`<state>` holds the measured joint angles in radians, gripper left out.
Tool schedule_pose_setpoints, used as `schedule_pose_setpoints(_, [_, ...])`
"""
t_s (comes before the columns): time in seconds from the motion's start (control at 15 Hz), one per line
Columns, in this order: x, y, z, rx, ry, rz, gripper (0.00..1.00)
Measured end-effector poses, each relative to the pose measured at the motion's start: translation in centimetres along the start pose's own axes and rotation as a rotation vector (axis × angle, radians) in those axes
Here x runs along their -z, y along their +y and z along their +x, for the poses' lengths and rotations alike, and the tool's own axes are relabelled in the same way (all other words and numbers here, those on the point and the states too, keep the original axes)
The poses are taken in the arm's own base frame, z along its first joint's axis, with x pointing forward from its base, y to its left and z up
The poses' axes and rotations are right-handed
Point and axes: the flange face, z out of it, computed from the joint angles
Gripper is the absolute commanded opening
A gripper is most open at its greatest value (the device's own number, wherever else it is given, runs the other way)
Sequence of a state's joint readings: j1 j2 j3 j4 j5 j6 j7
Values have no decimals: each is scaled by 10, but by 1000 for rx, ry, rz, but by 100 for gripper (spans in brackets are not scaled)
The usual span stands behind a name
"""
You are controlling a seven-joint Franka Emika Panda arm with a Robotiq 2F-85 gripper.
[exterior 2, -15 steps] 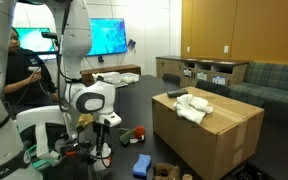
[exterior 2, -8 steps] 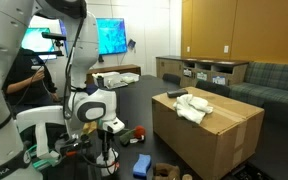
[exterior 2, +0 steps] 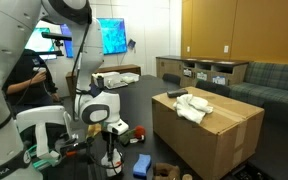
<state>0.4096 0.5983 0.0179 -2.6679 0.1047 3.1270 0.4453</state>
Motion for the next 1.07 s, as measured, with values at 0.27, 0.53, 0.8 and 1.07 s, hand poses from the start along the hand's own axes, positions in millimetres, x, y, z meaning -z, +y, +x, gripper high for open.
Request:
schedule_pose_setpoints(0.27, [-5,-2,4,11,0,-3,53])
schedule_pose_setpoints(0.53, [-1,-10,12,18,24,0,84])
schedule_pose_setpoints(0.8, [8,-26,18,46,57,11,100])
schedule_pose_setpoints(1.07, [29,-40,25,71,100,37,100])
